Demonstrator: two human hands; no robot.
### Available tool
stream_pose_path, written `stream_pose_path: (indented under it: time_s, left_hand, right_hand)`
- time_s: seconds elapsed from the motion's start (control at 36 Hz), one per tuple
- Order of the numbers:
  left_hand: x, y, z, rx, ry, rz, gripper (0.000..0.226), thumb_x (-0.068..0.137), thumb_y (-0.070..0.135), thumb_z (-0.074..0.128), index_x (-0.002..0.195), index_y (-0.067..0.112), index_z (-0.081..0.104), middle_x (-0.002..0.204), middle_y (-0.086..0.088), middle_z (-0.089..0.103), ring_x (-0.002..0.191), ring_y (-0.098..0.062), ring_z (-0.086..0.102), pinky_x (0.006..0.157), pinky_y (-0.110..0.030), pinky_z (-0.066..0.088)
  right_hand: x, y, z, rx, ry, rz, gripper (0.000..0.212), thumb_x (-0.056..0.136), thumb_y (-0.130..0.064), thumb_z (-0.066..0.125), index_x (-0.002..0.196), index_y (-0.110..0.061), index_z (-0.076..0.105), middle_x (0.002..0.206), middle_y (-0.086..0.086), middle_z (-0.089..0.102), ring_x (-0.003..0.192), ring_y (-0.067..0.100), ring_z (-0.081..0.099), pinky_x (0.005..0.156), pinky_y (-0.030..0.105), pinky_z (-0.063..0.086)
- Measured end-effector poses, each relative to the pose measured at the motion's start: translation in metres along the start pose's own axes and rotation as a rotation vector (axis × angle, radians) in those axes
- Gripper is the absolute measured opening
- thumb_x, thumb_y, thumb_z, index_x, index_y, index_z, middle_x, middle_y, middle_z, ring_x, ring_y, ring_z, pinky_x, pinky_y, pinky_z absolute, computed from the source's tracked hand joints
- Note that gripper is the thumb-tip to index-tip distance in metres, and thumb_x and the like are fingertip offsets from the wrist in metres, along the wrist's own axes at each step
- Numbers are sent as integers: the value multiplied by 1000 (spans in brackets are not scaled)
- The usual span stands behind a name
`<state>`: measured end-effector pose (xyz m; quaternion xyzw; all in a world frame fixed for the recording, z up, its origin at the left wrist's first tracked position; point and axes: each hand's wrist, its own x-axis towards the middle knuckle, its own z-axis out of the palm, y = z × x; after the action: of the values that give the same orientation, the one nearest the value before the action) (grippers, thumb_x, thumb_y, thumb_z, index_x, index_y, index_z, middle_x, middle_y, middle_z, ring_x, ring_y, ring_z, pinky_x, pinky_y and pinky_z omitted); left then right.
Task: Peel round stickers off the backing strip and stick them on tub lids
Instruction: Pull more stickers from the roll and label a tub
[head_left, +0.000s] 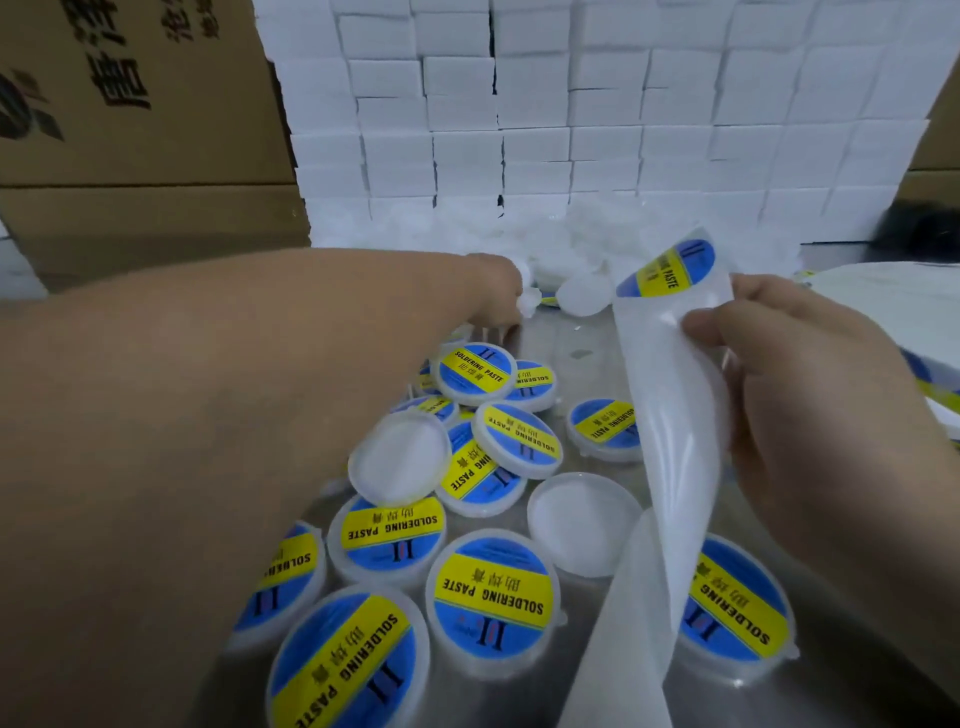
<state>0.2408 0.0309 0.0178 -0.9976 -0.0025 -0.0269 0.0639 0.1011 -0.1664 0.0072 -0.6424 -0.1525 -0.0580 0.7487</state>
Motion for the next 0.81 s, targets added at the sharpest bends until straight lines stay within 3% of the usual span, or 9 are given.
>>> stream_pose_path:
  time_s: [0.06,0.17,0.28,0.36,0.44,0.53,0.61,0.69,0.81]
  left_hand:
    - [3,2,2,7,34,11,35,92,25,46,121,5,55,125,-15,55,98,-27,50,81,-32,41]
    - [8,0,5,-36,124,14,27,90,20,48,108,4,60,113,-13,60,97,-28,54,75,-31,42]
    - [8,-1,2,-255,212,-68,25,87,19,50,101,3,63,100,-11,60,85,-24,49,68,-26,38]
    - [1,3,-11,-599,304,-138,11,83,20,54,81,9,59,83,-5,56,74,-22,49,62,-24,40]
    - [-22,13,-35,-1061,384,-226,16,76,24,55,68,14,46,66,-2,46,59,-21,43,54,-21,36]
    - [-58,19,-58,-1556,371,-254,9,81,22,49,75,15,48,78,-3,52,67,-23,53,63,-27,46]
    - [-100,22,-67,-1752,312,-220,13,86,22,36,83,18,48,89,-4,61,67,-21,58,58,-23,50]
    - [-140,31,-68,-1715,353,-179,17,88,21,34,80,17,49,81,-5,66,59,-22,60,46,-17,44]
    - [-174,44,-53,-1177,429,-131,19,87,29,49,84,17,62,58,9,64,43,-9,53,37,-14,36]
  right_hand:
    - [1,0,0,10,15,-3,31,82,-3,51,63,-21,67,59,-6,69,49,7,62,43,20,50]
    - [2,1,2,11,1,-1,37,82,-4,51,65,-30,71,64,-4,70,54,9,65,48,24,53]
    - [2,2,2,-40,-6,-21,40,81,-7,52,65,-39,70,64,-7,70,57,9,65,59,30,54]
    - [2,2,2,-56,-7,-18,39,81,-9,52,65,-41,69,64,-9,70,54,7,64,52,26,51]
    - [2,4,1,-72,-38,-3,34,81,-10,54,69,-37,70,66,-8,71,51,4,61,42,18,44]
    - [2,5,1,-106,-67,-2,25,80,-11,55,74,-30,70,70,-6,71,55,6,63,46,19,45]
    - [3,4,2,-80,-97,16,24,80,-5,55,73,-22,69,72,-3,72,58,10,63,49,22,48]
    - [3,2,5,-46,-167,43,26,78,1,54,67,-18,68,70,4,70,62,20,62,57,29,50]
    - [-1,1,8,-38,-243,41,34,76,5,53,57,-20,67,62,3,65,56,17,57,52,26,46]
